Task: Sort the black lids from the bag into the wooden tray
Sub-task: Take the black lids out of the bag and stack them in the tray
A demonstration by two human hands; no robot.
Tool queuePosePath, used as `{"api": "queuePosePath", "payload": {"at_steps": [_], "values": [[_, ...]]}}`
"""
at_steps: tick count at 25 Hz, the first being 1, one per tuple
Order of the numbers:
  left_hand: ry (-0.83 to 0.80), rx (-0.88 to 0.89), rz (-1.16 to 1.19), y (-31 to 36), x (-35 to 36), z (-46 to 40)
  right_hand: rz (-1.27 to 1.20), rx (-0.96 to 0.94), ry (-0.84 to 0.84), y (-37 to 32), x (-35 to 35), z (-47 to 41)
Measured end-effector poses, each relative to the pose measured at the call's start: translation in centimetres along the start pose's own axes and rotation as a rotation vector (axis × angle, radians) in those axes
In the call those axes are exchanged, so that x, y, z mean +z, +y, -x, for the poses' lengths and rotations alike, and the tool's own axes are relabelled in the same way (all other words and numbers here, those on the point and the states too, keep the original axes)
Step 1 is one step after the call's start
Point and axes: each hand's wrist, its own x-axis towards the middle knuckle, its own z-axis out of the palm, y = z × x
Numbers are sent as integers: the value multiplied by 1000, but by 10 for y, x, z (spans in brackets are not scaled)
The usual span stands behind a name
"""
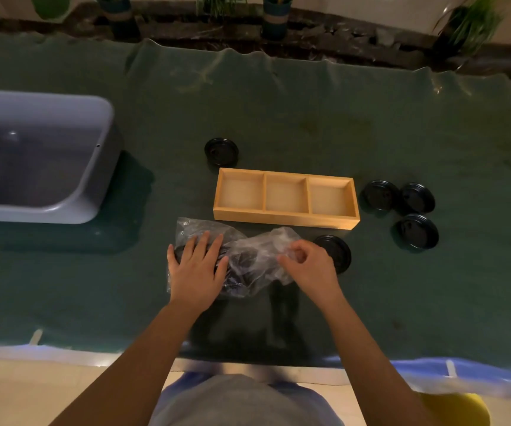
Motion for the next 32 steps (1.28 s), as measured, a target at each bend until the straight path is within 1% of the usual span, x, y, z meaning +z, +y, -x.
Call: {"api": "queuePosePath", "payload": {"at_steps": [3, 4, 5, 6, 7, 8, 9, 10, 12, 15, 16, 17, 18, 19, 20, 21, 22, 24, 25, 26, 27, 28, 29, 30, 31, 32], "values": [[-5, -15, 62, 0, -1, 0, -268, -59, -39, 2, -5, 3], [-9, -21, 93, 0, -1, -2, -355, -69, -77, 5, -9, 5], [-15, -27, 119, -1, -1, -3, -503, -74, -158, 8, -11, 7], [-21, -37, 139, -2, 0, -5, -699, -36, -302, 11, -14, 8], [-26, -51, 156, -4, 0, -7, -929, 39, -464, 14, -16, 8], [-28, -65, 169, -6, 0, -8, -1043, 146, -604, 15, -17, 6], [-30, -72, 173, -7, 0, -8, -1004, 202, -726, 16, -18, 4], [-31, -68, 162, -7, 0, -8, -804, 223, -807, 17, -16, 1], [-33, -44, 133, -7, 1, -6, -332, 201, -847, 19, -14, -5], [-46, -51, 163, -8, 1, -6, 364, 273, -765, 21, -22, -11], [-56, -68, 182, -9, 0, -7, 615, 267, -688, 26, -25, -12], [-65, -90, 208, -12, -1, -10, 782, 209, -562, 30, -25, -12], [-69, -109, 247, -15, -2, -13, 796, 101, -387, 34, -21, -12], [-70, -121, 293, -18, -4, -15, 657, -32, -210, 35, -16, -11], [-68, -124, 332, -20, -5, -16, 438, -120, -88, 35, -11, -11], [-62, -119, 352, -23, -6, -16, 209, -138, -66, 33, -6, -13], [-51, -109, 353, -24, -6, -14, -31, -82, -138, 28, -2, -15], [-24, -79, 337, -25, -5, -9, -565, 187, -431, 15, 3, -17], [-13, -58, 336, -25, -5, -7, -664, 310, -579, 11, 5, -19], [-6, -31, 335, -24, -4, -5, -608, 368, -700, 9, 8, -22], [-5, -5, 325, -22, -4, -4, -420, 365, -779, 8, 10, -26], [-15, 15, 304, -21, -4, -2, -190, 328, -778, 10, 12, -30], [-25, 31, 281, -20, -4, -1, -8, 311, -736, 11, 12, -33], [-38, 45, 267, -20, -4, 0, 76, 325, -694, 14, 12, -35], [-47, 55, 278, -20, -6, 1, 100, 337, -666, 17, 12, -36], [-40, 57, 311, -19, -10, 1, 146, 305, -625, 21, 12, -35]]}}
